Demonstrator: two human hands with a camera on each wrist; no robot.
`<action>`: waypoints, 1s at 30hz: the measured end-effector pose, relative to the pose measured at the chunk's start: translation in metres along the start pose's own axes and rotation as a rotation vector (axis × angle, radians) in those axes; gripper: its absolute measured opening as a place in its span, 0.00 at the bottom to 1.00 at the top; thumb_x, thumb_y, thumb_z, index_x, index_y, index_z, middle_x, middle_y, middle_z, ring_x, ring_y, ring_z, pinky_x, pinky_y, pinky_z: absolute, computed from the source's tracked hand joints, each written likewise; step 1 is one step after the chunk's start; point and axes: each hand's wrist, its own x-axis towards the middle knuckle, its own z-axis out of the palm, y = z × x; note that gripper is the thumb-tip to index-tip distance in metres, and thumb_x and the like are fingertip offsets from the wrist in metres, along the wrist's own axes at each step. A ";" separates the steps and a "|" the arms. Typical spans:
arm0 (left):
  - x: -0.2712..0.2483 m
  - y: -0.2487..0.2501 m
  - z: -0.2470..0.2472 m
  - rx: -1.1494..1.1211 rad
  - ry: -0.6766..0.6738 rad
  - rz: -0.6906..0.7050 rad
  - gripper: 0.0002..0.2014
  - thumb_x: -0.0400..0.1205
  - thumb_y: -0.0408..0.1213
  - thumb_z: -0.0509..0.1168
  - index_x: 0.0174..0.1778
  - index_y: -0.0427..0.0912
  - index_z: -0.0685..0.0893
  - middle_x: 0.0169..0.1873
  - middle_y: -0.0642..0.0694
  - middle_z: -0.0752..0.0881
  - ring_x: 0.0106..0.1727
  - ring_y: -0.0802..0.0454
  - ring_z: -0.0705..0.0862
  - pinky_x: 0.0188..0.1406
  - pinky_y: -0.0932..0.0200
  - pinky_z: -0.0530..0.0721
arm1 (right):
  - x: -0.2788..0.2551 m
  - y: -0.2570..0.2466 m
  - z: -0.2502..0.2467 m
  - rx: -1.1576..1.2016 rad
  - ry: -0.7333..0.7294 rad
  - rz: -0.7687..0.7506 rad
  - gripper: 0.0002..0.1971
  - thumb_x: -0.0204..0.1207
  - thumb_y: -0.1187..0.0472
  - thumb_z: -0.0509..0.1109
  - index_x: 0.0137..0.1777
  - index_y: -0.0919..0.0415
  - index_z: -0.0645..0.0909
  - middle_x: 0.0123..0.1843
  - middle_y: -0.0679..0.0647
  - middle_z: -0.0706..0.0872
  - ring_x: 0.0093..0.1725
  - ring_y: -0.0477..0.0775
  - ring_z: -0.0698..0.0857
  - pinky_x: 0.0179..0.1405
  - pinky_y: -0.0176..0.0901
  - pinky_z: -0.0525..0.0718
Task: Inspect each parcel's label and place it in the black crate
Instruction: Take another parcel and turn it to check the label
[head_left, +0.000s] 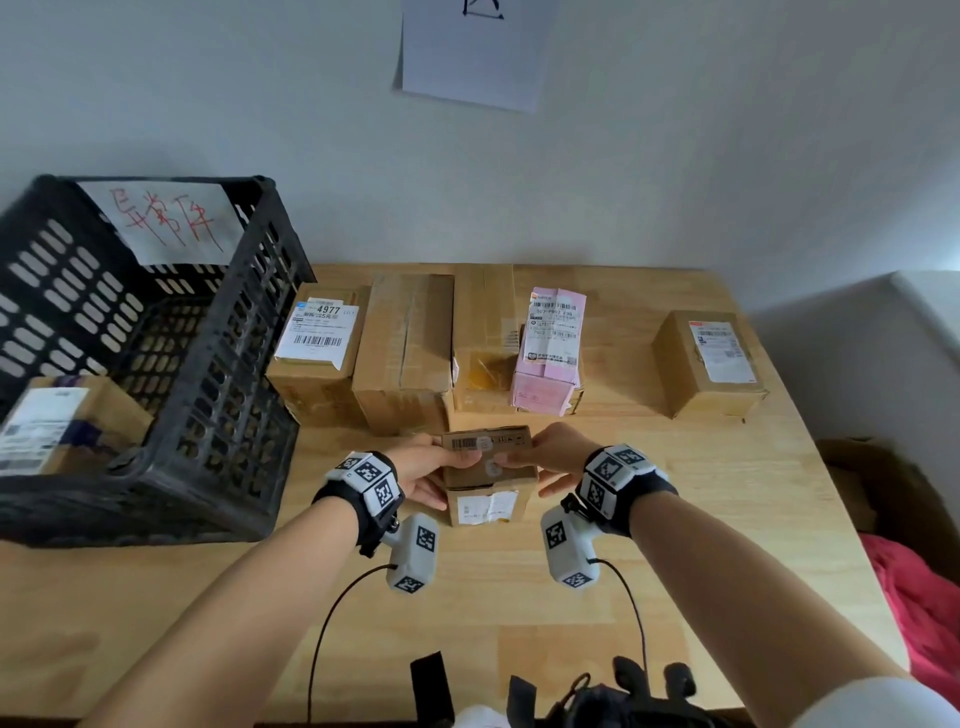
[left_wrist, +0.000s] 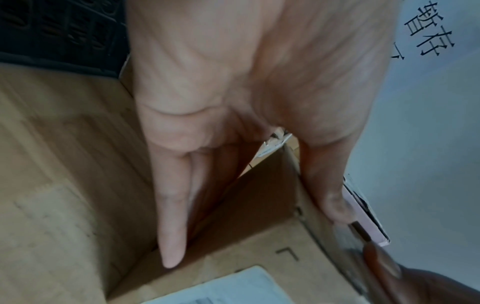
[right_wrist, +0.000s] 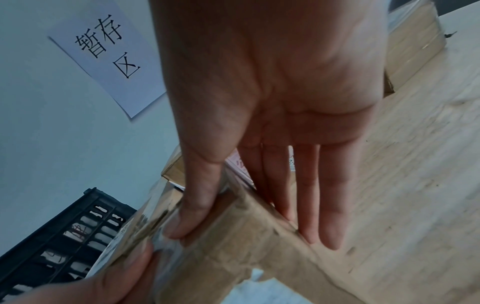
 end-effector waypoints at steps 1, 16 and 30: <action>0.000 0.000 0.000 0.002 0.004 -0.003 0.29 0.71 0.43 0.77 0.66 0.38 0.77 0.50 0.36 0.87 0.51 0.37 0.87 0.53 0.42 0.86 | 0.001 0.000 0.000 -0.001 0.000 -0.001 0.24 0.69 0.48 0.78 0.59 0.65 0.85 0.52 0.57 0.91 0.52 0.55 0.90 0.54 0.52 0.89; 0.001 -0.024 -0.001 -0.275 -0.074 -0.032 0.16 0.77 0.39 0.70 0.57 0.34 0.78 0.45 0.32 0.89 0.43 0.38 0.89 0.45 0.41 0.88 | -0.014 -0.002 -0.002 0.037 0.120 -0.158 0.25 0.75 0.41 0.68 0.58 0.64 0.84 0.53 0.59 0.88 0.47 0.51 0.84 0.42 0.39 0.86; -0.016 -0.053 -0.050 -0.322 0.120 0.011 0.24 0.76 0.41 0.71 0.67 0.36 0.77 0.64 0.35 0.82 0.58 0.42 0.82 0.65 0.45 0.77 | 0.003 0.030 0.042 -0.173 0.192 -0.003 0.38 0.67 0.38 0.75 0.70 0.63 0.74 0.65 0.60 0.79 0.56 0.57 0.81 0.53 0.51 0.85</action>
